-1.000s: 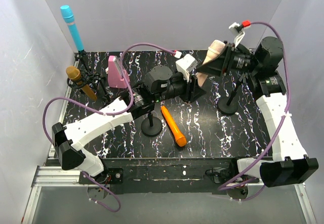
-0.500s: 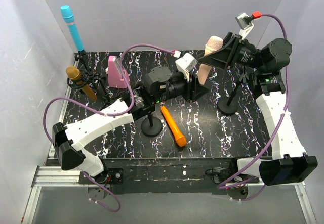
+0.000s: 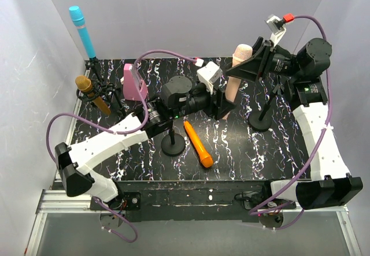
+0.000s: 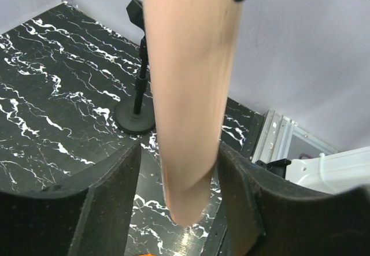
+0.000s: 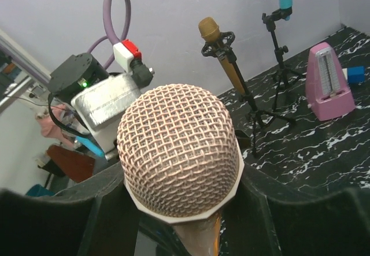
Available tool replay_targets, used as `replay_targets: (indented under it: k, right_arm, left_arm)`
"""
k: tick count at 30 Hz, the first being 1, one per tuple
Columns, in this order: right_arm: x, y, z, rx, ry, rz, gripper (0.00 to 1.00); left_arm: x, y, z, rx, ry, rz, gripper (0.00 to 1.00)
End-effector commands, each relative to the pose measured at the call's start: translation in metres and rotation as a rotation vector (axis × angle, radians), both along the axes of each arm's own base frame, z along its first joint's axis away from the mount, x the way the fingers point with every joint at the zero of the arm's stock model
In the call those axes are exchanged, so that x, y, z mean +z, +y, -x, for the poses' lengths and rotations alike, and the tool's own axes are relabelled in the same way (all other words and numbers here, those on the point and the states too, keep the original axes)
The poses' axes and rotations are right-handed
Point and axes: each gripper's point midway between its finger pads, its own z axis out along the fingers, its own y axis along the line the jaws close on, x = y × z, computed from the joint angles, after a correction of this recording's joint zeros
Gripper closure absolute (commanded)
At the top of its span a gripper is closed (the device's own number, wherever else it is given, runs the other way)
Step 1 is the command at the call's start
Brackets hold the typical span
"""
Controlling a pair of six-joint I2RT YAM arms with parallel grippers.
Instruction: Attach the microphones to the stand
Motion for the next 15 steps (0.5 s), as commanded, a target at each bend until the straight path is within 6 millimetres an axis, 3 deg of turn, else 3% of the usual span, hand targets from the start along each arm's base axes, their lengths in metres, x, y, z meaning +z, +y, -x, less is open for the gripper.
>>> replay_targets:
  k: [1, 3, 5, 7, 8, 12, 15]
  right_arm:
    - [0.018, -0.004, 0.011, -0.004, -0.183, 0.04, 0.99]
    - [0.019, -0.004, 0.01, -0.002, -0.185, 0.034, 0.99]
    - [0.018, -0.002, 0.01, 0.012, -0.157, 0.01, 0.99]
    - [0.016, -0.001, 0.008, 0.025, -0.115, -0.015, 0.99]
    - [0.016, 0.0, 0.008, 0.028, -0.099, -0.022, 0.99]
    - [0.013, 0.0, 0.006, 0.017, -0.072, -0.026, 0.99]
    - [0.012, 0.0, 0.006, 0.01, -0.068, -0.021, 0.99]
  left_arm:
    - [0.052, 0.044, 0.007, 0.05, -0.074, 0.087, 0.45]
    - [0.055, 0.05, 0.008, 0.032, -0.069, 0.099, 0.53]
    - [0.051, 0.049, 0.009, 0.001, -0.045, 0.098, 0.69]
    - [0.046, 0.043, 0.011, -0.03, -0.021, 0.1, 0.74]
    - [0.042, 0.039, 0.011, -0.042, -0.01, 0.104, 0.72]
    - [0.049, 0.03, 0.025, -0.132, -0.014, 0.182, 0.38]
    - [0.057, 0.024, 0.032, -0.189, -0.024, 0.23, 0.25]
